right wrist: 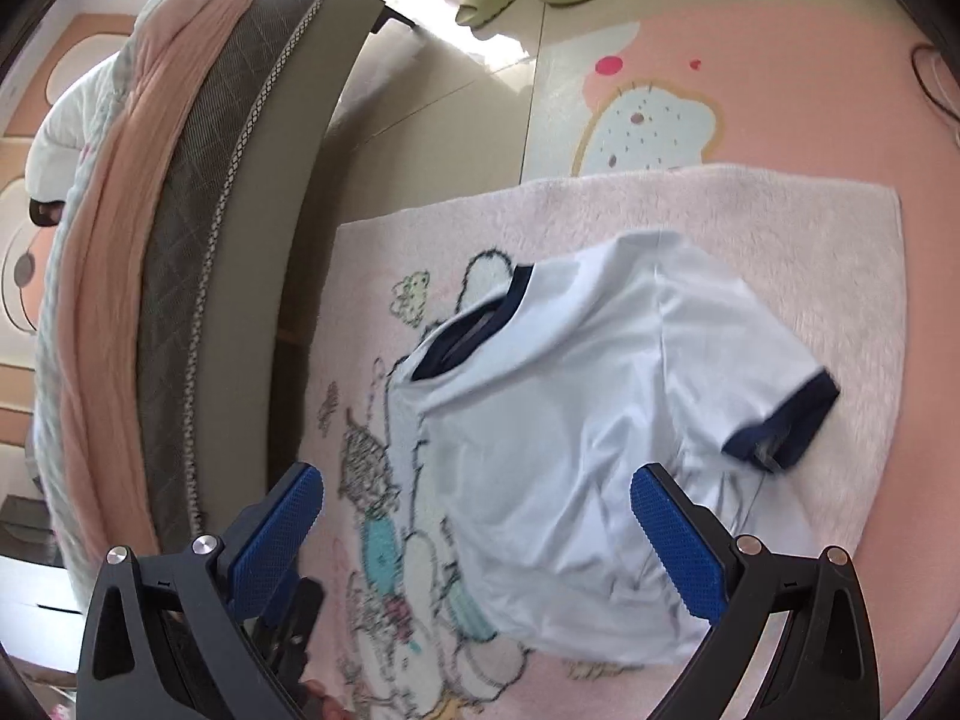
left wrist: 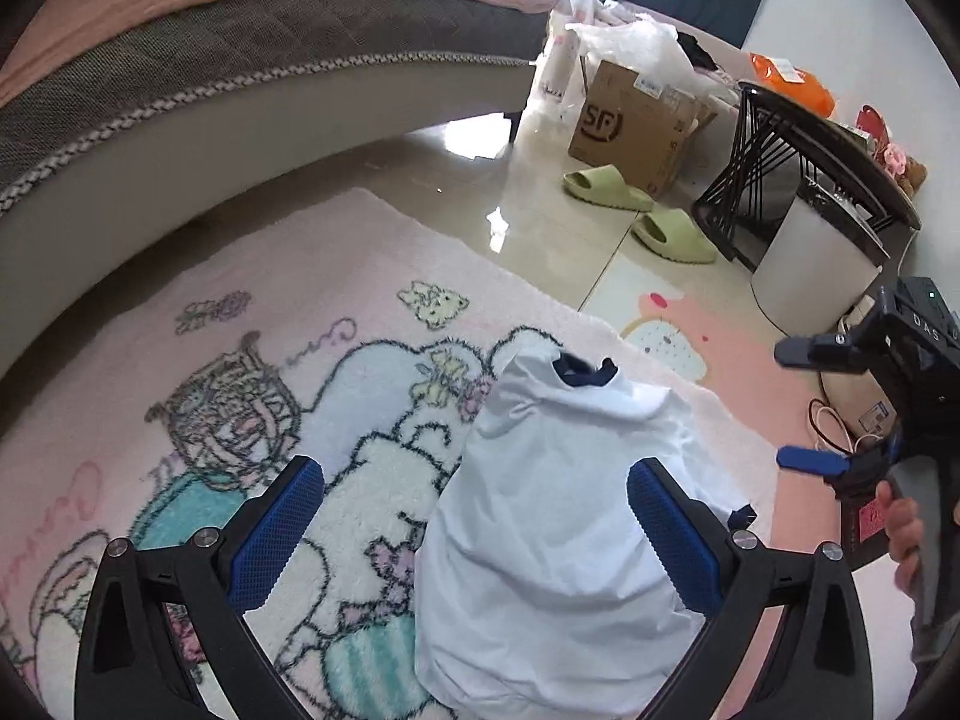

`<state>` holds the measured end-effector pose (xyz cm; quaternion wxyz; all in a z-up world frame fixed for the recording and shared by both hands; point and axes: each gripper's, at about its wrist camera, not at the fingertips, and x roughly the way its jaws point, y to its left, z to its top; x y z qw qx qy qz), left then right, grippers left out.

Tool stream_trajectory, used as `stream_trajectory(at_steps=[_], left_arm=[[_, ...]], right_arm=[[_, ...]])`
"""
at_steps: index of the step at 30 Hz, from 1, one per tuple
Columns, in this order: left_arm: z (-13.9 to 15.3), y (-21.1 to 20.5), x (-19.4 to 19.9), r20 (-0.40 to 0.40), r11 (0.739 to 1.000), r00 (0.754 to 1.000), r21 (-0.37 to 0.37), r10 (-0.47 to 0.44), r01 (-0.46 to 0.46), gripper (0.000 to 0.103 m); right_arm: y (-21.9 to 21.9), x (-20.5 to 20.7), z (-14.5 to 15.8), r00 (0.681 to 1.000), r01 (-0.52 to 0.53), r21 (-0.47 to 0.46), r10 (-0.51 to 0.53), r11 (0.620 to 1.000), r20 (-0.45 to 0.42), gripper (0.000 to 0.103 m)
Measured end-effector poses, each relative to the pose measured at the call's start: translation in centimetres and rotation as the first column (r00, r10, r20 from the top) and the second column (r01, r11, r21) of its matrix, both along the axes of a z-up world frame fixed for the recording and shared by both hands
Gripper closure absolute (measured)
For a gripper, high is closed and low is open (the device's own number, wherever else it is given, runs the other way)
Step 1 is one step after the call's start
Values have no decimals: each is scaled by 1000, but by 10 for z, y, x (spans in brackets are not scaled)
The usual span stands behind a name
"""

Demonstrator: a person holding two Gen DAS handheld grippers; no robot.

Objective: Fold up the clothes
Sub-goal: 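Lower the right gripper onto the shirt body and close on the fabric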

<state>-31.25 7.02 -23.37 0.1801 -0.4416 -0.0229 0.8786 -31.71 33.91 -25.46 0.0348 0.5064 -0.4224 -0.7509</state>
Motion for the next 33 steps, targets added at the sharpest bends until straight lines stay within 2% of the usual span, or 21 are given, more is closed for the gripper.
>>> stream_trajectory(at_steps=[3,6,10,13,14,16,19,21,24,26,33], left_arm=[[-18,5,-11,42,999,999,-33,-7,9,0],[-32,6,-16,34,998,999,-60,14,-12,0],[-50,11,-22,23,997,1000,-71,-10,12,0],[-63,14,-28,28,997,1000,-74,-13,15,0],[-67,15,-31,30,997,999,-77,-9,11,0],[-75,16,-38,36,995,999,-101,19,-15,0],[-80,16,-46,34,997,999,-74,25,-22,0],[-85,18,-49,46,998,999,-62,28,-25,0],[-94,25,-51,61,997,998,-74,25,-20,0],[-101,29,-50,73,996,997,-89,22,-15,0],[-119,31,-50,146,997,987,-55,65,-57,0]], right_arm=[[4,-10,-6,997,21,53,-16,998,-81,0],[7,-26,-14,994,-28,152,44,988,-105,0],[5,-53,-28,975,-214,263,222,941,-1,0],[8,-61,-39,968,-249,359,239,900,74,0],[11,-64,-43,970,-244,368,226,897,91,0],[16,-68,-52,974,-226,344,200,911,109,0],[23,-73,-69,981,-177,222,154,959,118,0],[25,-75,-80,983,-146,184,121,972,140,0],[21,-78,-94,975,-152,206,112,967,194,0],[18,-77,-99,973,-155,213,113,965,199,0],[3,-75,-110,965,-200,261,144,944,218,0]])
